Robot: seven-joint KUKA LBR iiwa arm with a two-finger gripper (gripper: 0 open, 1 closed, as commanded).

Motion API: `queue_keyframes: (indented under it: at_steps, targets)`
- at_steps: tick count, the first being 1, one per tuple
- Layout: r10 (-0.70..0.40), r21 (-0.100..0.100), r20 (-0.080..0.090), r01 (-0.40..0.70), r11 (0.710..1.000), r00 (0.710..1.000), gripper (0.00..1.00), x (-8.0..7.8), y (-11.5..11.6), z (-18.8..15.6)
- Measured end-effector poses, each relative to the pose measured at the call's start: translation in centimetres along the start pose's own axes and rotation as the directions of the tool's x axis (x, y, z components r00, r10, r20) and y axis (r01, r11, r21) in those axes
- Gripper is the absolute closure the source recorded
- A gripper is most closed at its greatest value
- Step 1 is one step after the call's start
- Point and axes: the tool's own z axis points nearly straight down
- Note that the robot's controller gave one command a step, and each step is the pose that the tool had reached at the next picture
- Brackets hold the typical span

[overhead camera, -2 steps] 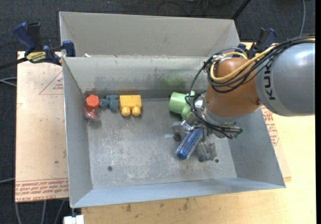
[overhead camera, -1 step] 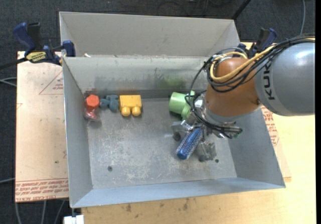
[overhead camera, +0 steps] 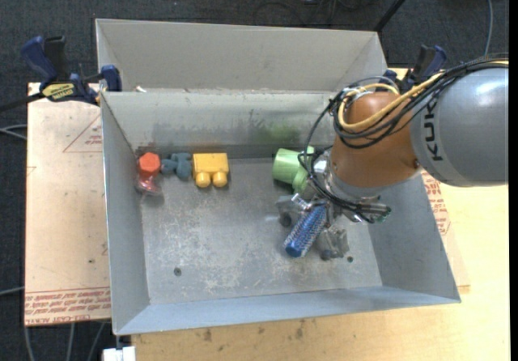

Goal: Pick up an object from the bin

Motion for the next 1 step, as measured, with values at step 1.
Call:
queue_keyframes:
  at_steps: [1]
  targets:
    - [0.003, 0.0, 0.0, -0.003, 1.0, 1.0, 0.0, -0.07, 0.02, -0.01]
